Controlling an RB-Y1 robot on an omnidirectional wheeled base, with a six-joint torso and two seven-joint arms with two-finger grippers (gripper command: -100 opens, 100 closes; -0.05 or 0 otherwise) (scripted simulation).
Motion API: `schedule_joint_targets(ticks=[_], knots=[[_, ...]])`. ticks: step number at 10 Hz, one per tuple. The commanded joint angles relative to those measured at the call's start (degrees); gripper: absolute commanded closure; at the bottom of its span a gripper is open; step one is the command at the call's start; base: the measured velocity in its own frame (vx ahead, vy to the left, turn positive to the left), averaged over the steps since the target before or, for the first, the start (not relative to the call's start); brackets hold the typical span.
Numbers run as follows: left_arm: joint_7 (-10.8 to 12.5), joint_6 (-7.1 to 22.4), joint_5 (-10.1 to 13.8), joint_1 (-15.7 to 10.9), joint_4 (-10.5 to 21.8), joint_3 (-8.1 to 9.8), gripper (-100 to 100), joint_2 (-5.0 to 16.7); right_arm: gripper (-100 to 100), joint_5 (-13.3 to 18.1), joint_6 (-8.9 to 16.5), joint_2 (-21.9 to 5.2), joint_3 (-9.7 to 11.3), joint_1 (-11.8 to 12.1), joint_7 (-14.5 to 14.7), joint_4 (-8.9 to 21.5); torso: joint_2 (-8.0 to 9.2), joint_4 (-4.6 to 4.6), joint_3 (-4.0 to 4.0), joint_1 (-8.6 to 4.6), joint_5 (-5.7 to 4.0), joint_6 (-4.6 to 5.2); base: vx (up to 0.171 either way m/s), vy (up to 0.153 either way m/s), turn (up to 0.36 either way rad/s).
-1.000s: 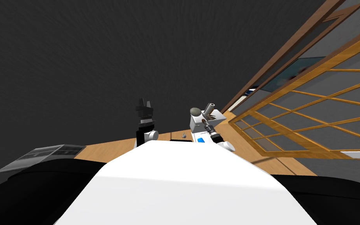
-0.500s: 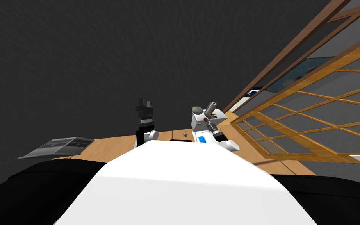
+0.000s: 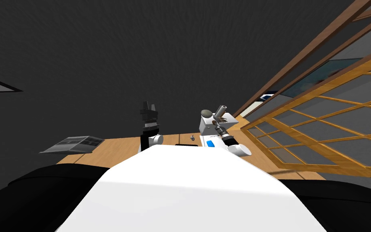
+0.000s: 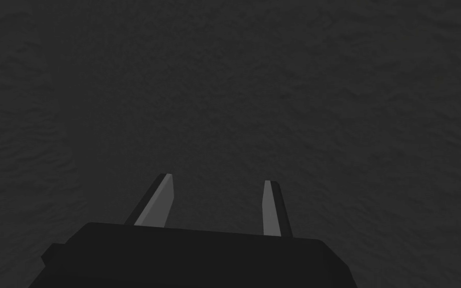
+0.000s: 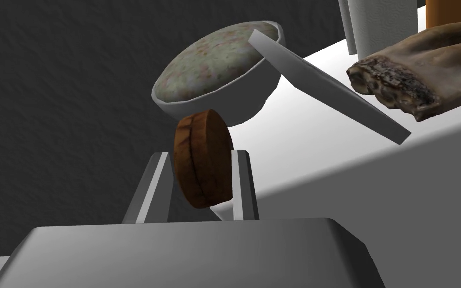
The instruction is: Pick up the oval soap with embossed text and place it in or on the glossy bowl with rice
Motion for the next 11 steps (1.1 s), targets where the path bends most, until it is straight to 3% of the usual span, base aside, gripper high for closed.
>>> schedule_joint_targets(ticks=[1, 7, 11], knots=[[0.0, 0.0, 0.0, 0.0, 0.0, 0.00, 0, 0.0, 100, 0.2, -2.4, -0.9, 0.2, 0.5, -2.1, -1.4, 0.00, 0.00, 0.00, 0.00, 0.00, 0.00, -0.013, 0.051, 0.088], [0.0, 0.0, 0.0, 0.0, 0.0, 0.00, 0, 0.0, 100, 0.7, -9.8, -1.9, 0.2, 2.9, -8.7, -6.6, -0.35, -0.08, -0.20, -0.14, -0.07, 0.03, 0.033, 0.038, 0.076], [0.0, 0.0, 0.0, 0.0, 0.0, 0.01, 0, 0.0, 100, 0.9, -13.9, -1.9, -0.4, 4.6, -12.5, -9.9, -0.74, -0.14, -0.41, -0.17, -0.09, 0.00, 0.126, 0.024, 0.062]])
